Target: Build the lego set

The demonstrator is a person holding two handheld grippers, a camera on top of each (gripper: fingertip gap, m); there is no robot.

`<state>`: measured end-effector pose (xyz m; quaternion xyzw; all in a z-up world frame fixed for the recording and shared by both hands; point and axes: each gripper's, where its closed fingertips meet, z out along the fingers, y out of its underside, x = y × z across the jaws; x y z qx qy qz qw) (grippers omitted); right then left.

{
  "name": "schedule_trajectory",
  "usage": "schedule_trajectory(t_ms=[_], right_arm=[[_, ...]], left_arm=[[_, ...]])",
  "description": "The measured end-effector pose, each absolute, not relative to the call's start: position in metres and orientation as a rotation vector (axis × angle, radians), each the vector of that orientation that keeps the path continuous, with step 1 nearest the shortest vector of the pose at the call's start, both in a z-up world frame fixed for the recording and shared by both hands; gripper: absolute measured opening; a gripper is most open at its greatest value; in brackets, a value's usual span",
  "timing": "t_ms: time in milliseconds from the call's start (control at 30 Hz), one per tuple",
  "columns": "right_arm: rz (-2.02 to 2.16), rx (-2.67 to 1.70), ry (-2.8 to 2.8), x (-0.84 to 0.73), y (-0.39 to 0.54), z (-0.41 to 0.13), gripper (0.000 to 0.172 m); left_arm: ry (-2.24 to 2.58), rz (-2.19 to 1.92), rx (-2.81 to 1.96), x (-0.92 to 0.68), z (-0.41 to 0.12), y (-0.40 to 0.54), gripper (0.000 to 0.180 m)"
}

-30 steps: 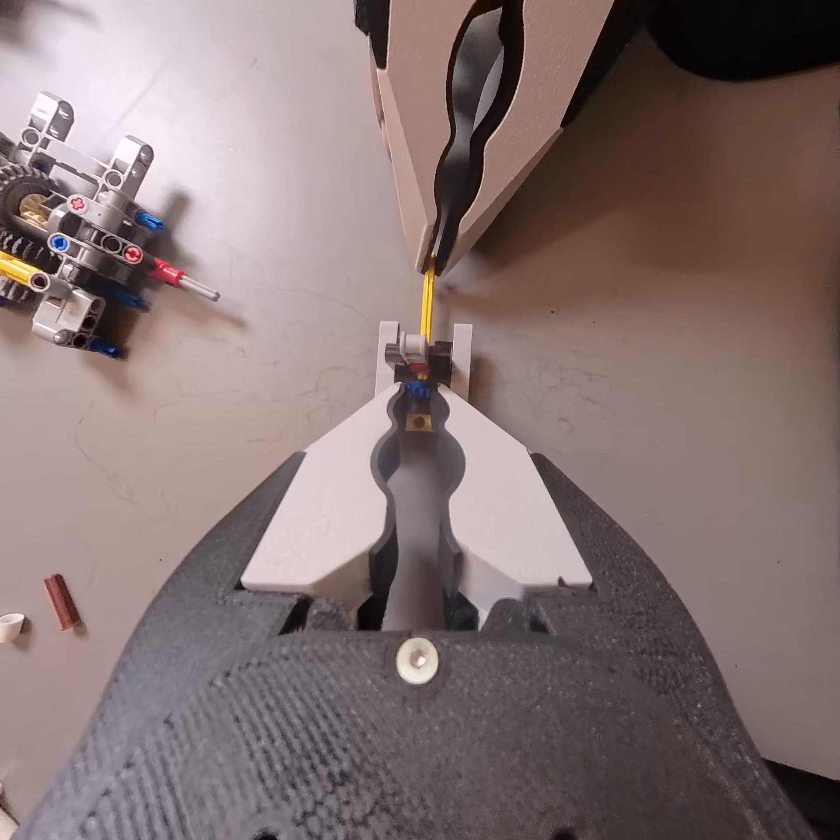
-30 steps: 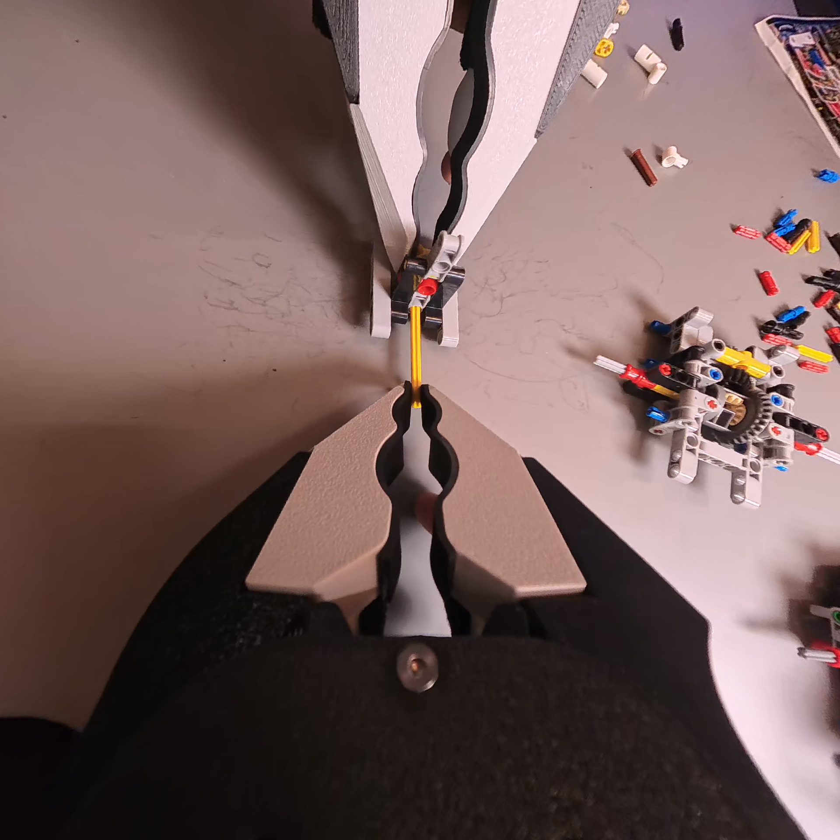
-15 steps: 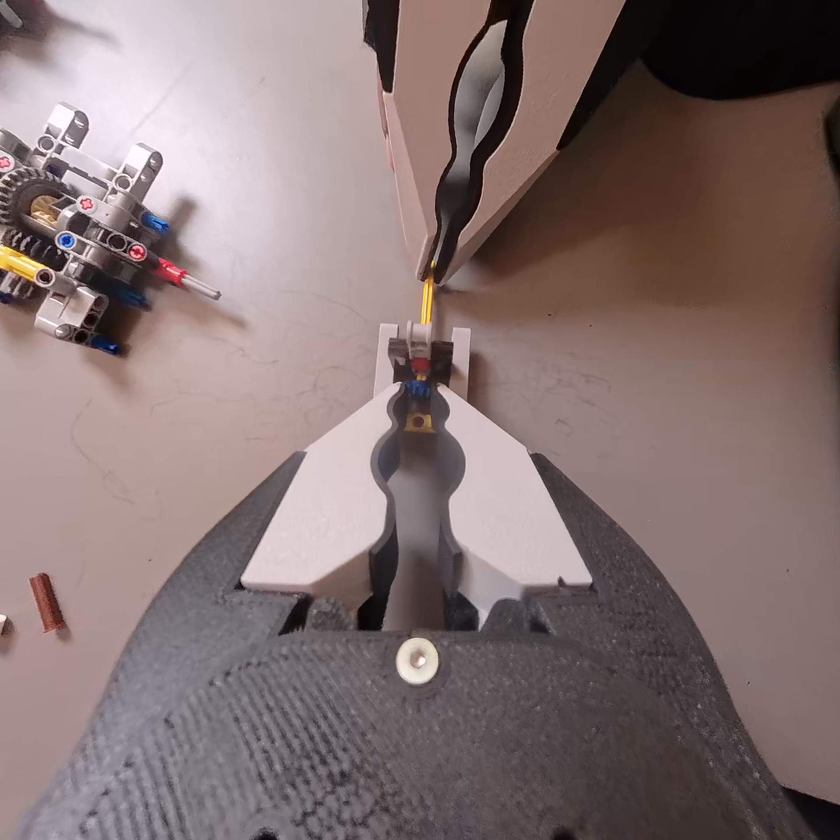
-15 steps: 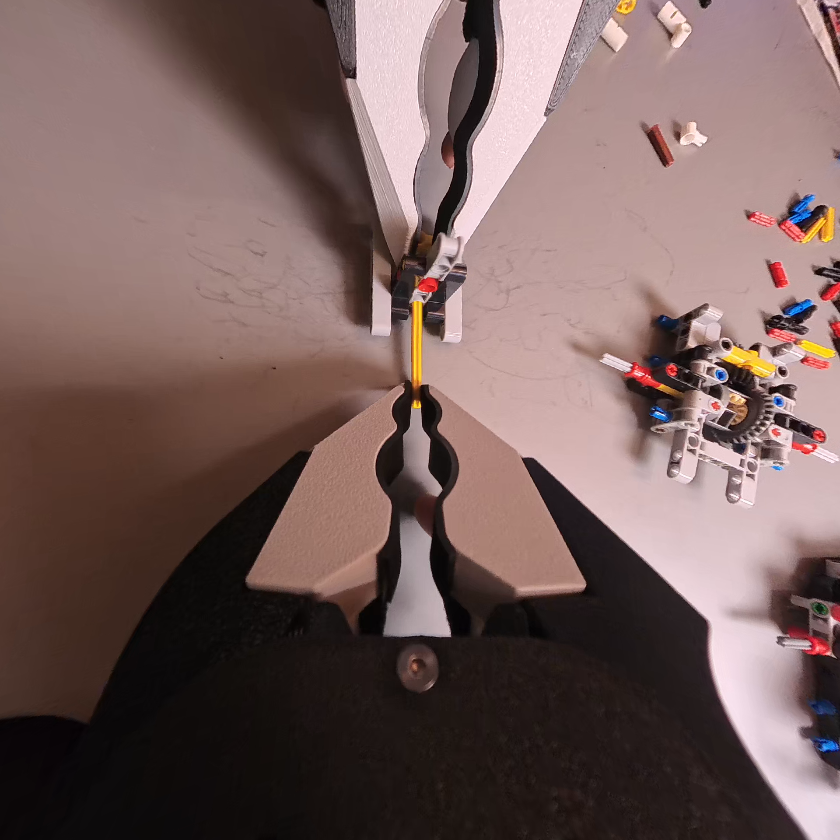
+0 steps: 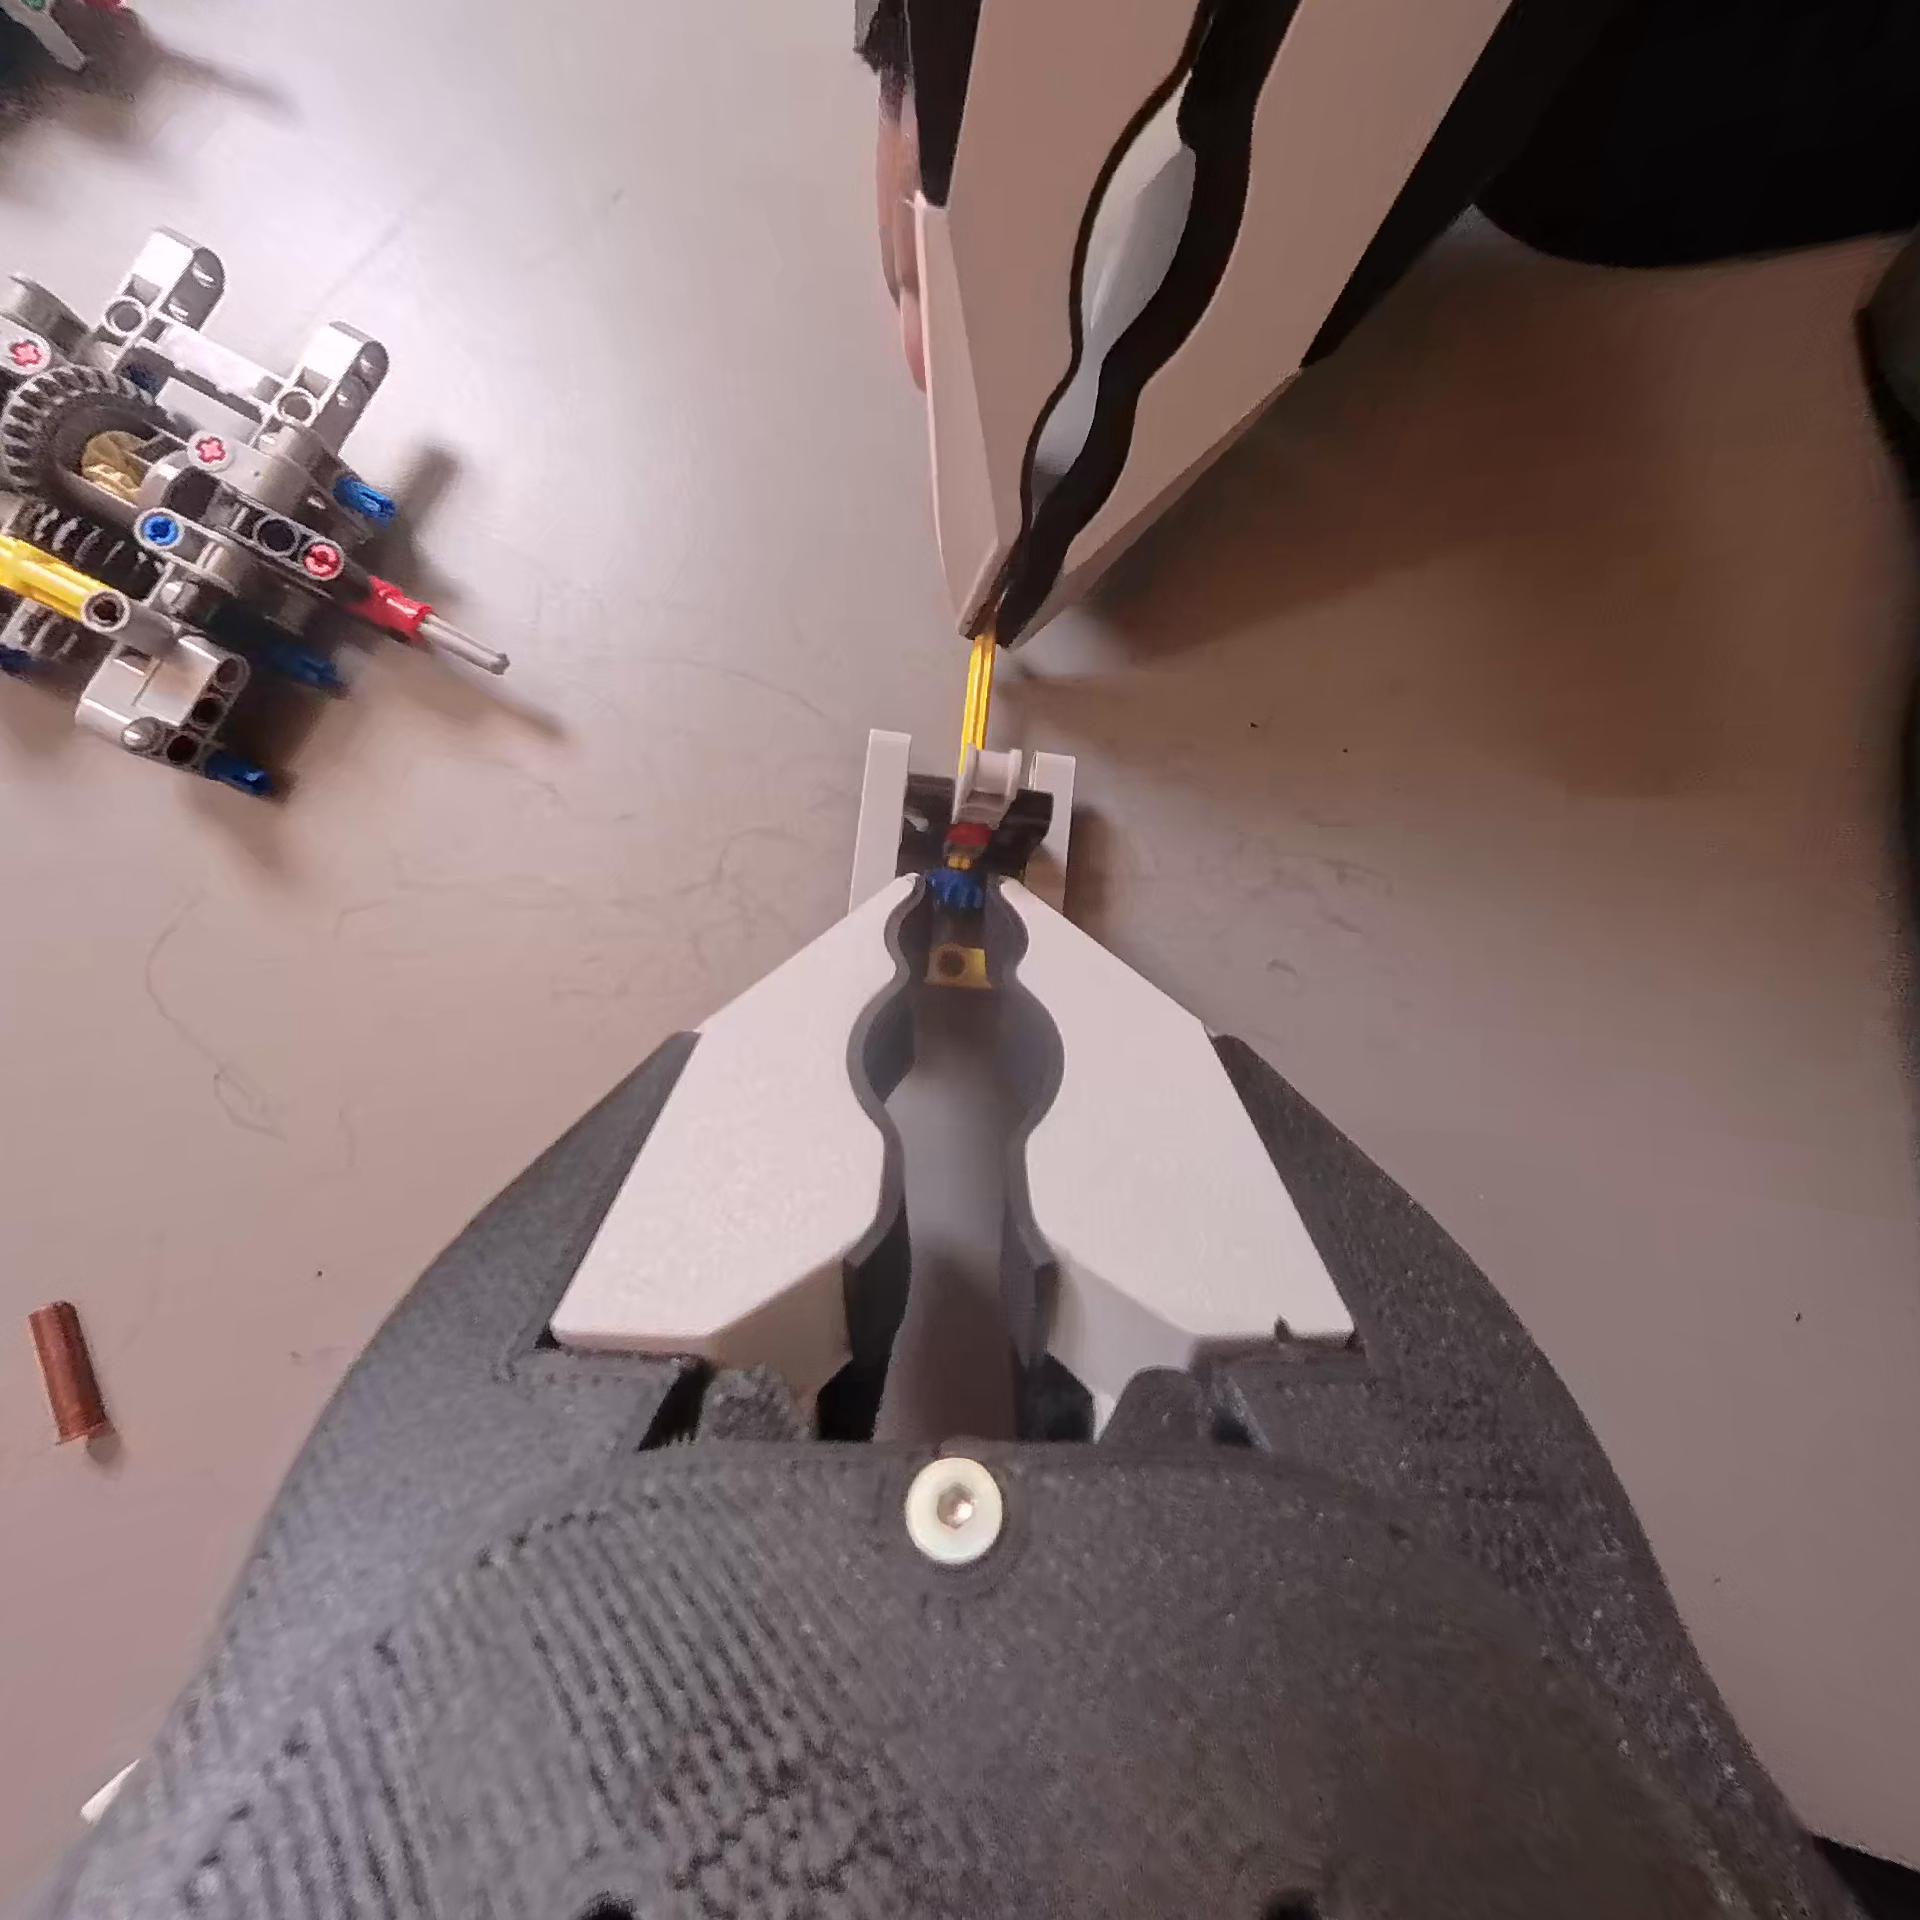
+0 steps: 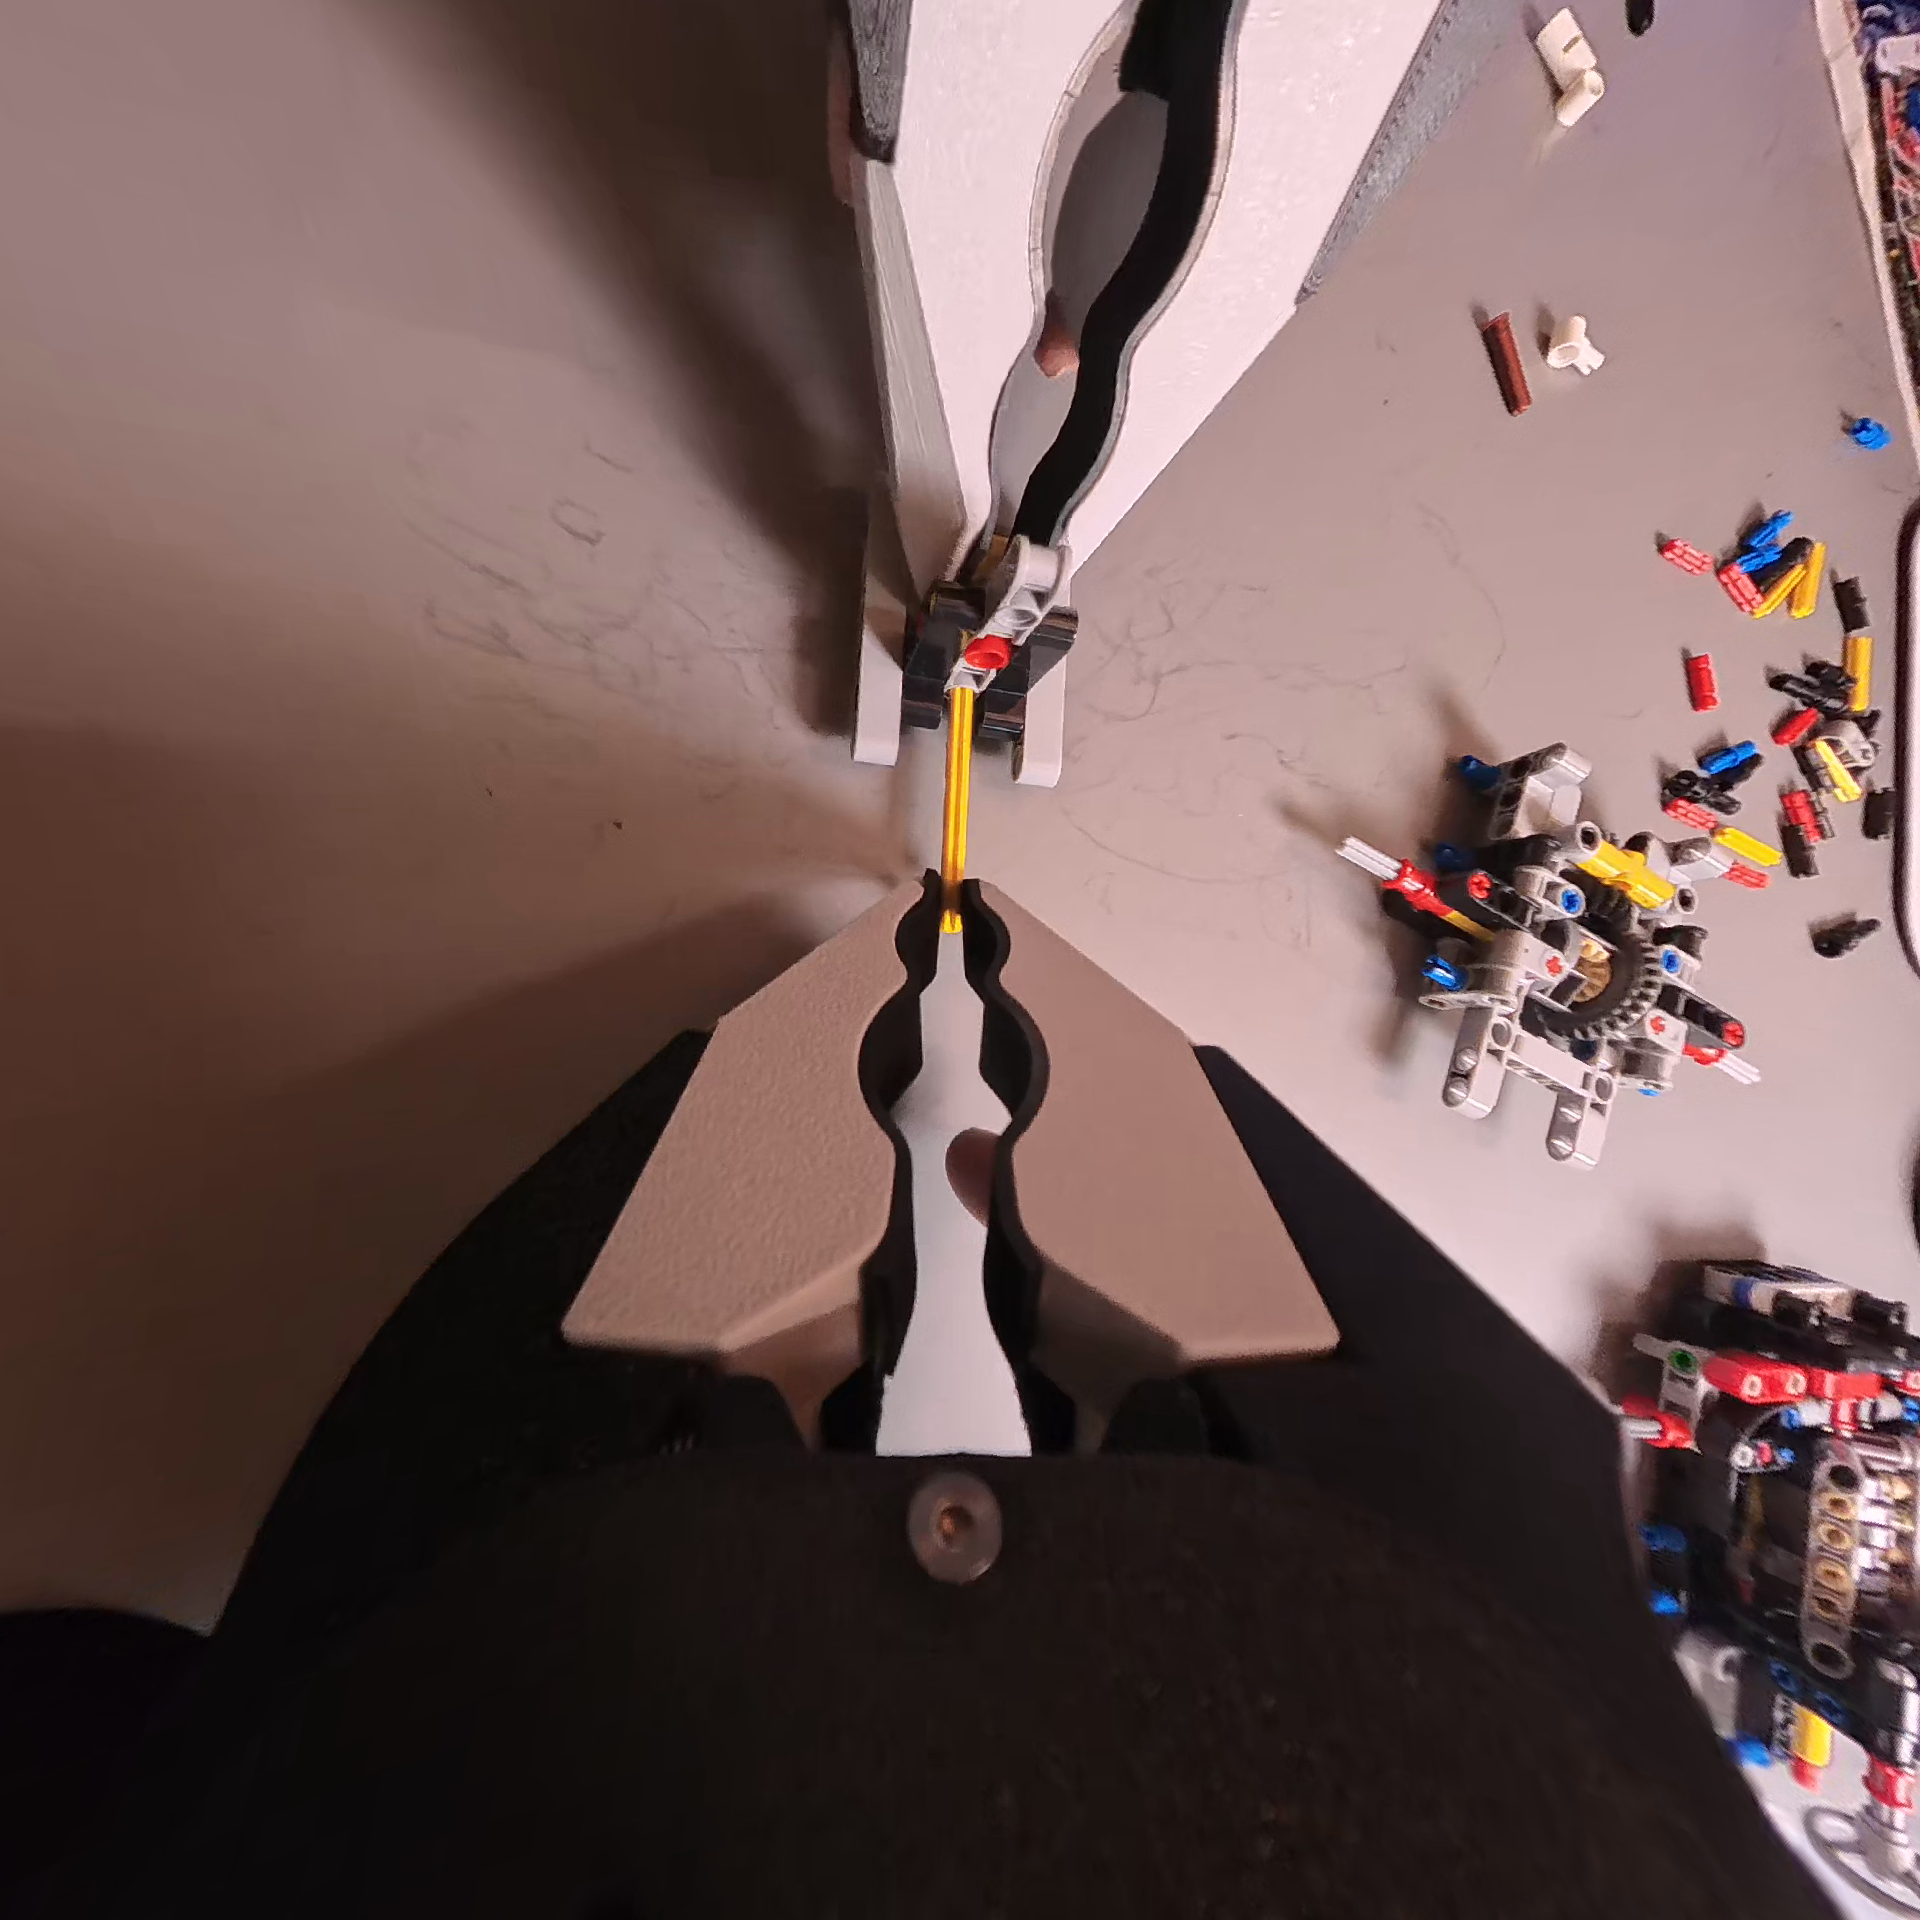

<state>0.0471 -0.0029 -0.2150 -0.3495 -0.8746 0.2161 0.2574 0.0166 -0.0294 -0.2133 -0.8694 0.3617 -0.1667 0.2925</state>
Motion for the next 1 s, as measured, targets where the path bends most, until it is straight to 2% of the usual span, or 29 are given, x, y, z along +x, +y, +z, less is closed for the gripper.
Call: schedule_trajectory(t_ms=[267,1000], right_arm=[[0.525,-0.886,-2.367,0.0448,-0.0027,-0.212,0.001],[0.708,-1.004,-2.339,0.0427,-0.01,-0.2199,0.001]], left_arm=[[0.914,-0.528,-2.342,0.0156,-0.2128,-0.0282,0.008],[0.859,-0.467,-2.261,0.0147,-0.2128,-0.0304,0.008]])
